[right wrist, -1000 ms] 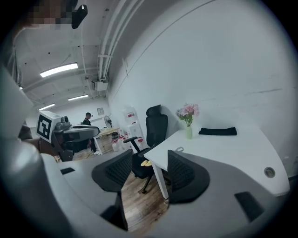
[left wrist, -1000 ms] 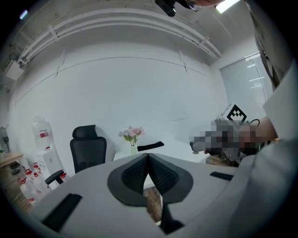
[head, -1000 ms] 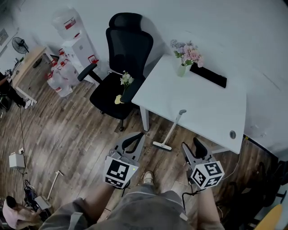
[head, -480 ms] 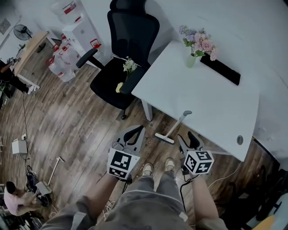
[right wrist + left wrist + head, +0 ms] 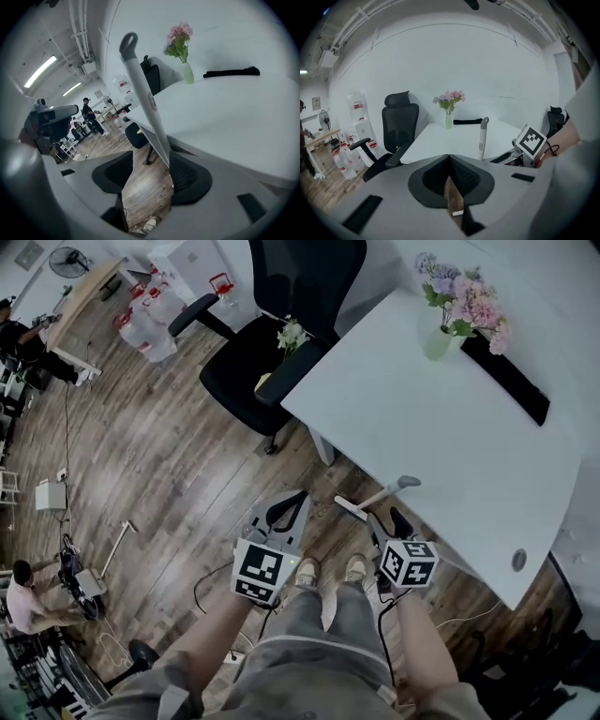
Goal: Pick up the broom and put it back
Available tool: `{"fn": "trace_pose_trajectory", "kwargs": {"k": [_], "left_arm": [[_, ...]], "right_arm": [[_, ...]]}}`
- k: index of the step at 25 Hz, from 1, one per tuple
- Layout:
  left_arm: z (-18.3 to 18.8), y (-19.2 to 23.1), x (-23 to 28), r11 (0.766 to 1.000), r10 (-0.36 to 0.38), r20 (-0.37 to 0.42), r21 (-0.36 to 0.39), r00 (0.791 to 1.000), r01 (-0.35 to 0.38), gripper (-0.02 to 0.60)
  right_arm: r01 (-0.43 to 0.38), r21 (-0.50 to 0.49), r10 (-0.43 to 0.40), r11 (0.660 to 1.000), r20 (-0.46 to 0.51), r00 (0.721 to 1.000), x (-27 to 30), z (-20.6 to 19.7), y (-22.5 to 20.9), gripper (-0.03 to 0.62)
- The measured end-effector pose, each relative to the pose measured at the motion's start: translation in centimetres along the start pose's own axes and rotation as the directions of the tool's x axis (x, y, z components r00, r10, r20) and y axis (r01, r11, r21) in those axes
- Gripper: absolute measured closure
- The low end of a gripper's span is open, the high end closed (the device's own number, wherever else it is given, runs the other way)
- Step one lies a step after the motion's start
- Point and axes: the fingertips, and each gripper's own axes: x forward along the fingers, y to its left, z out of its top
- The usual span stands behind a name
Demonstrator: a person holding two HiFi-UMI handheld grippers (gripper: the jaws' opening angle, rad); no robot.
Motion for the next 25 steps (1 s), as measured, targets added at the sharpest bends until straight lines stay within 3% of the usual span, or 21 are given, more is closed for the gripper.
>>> {"fn": "trace_pose_trajectory", "kwargs": {"k": [7, 14, 15, 17, 25], "left_arm": [[-4.8, 0.3, 2.4, 0.998, 0.052, -0.056, -0.022, 0.997, -0.053, 0.566], [-8.0, 1.0, 3.1, 0.995, 0.083, -0.086, -0.046, 0.993, -0.087, 0.566], [-8.3, 1.0, 3.1, 0.995, 0.085, -0.087, -0.048, 0.993, -0.09, 0.566], [-8.8, 1.2, 3.2, 0.995, 0.085, -0.088, -0.053, 0.993, -0.09, 0.566], [-8.7, 1.3, 2.5, 0.995, 0.073, -0.077, -0.059, 0.994, -0.077, 0.566]], "right_arm": [[0.009, -0.004, -0.009, 1.0, -0.035, 0.999, 5.7, -2.8, -2.6, 0.352], [0.03, -0.043, -0.03, 0.999, -0.017, 0.999, 8.9, -3.1, -4.7, 0.355], [0.034, -0.057, -0.035, 0.998, -0.012, 0.999, 9.1, -3.1, -4.9, 0.364], [0.052, -0.103, -0.053, 0.993, -0.004, 0.999, 9.4, -2.9, -5.1, 0.453], [0.083, -0.296, -0.09, 0.951, -0.009, 0.996, 7.4, -3.5, -3.9, 0.485]]}}
